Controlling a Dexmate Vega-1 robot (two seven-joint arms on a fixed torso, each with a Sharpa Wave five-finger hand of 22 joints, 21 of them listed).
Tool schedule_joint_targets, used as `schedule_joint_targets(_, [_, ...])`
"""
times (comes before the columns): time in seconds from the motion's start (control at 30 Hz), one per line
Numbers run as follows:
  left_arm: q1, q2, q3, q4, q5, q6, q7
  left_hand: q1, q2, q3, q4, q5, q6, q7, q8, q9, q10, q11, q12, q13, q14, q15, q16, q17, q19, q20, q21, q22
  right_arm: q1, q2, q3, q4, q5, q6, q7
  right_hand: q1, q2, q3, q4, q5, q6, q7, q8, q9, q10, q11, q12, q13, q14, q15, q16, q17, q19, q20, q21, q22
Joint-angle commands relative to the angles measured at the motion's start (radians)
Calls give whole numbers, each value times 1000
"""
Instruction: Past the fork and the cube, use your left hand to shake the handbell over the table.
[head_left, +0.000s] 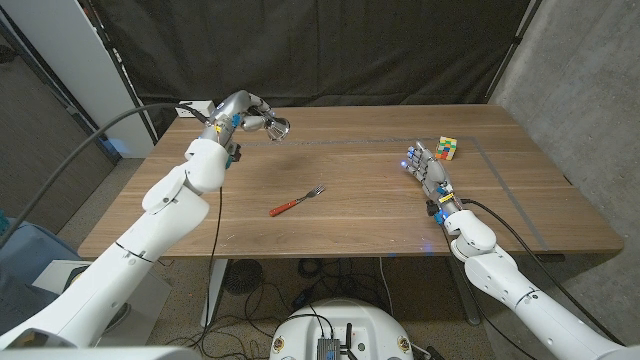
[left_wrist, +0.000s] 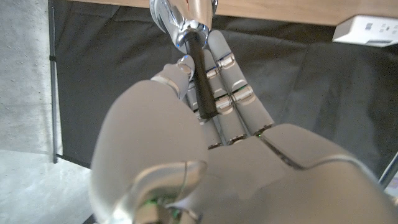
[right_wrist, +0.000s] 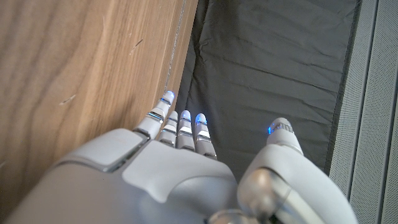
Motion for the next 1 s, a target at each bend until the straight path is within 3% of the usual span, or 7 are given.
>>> schedule_joint_targets(0.03, [-66, 97, 72, -29, -200, 144, 21, 8, 8, 6, -1, 6, 1, 7, 6, 4, 5, 0, -5, 5, 126, -121, 5, 2, 3, 11, 4, 2, -6, -3, 5, -5, 2, 2, -4, 3, 7, 0, -3, 0, 6, -3, 2, 3, 9, -1, 2, 5, 7, 8, 6, 3, 11, 1, -2, 2])
schedule_joint_targets(0.67, [-174, 183, 191, -10, -245, 227, 34, 7, 7, 8, -1, 8, 2, 8, 5, 7, 8, 0, -9, 8, 127, -118, 5, 0, 0, 16, 8, 2, 6, 7, -1, 13, 3, -4, -3, 3, 8, -1, -3, 0, 6, -3, 2, 3, 7, -2, 1, 5, 9, 8, 6, 4, 12, 1, -2, 2])
schedule_joint_targets(1.0, [-283, 217, 299, 9, -208, 304, -36, 9, 5, 9, -4, 9, 4, 9, 5, 8, 12, -1, -11, 9, 128, -122, 7, 1, 1, 15, 12, 2, -9, 9, 7, 8, 3, 2, -21, 4, 9, -1, -3, 0, 5, -4, 2, 3, 8, -2, 1, 5, 9, 7, 6, 4, 12, 1, -2, 2])
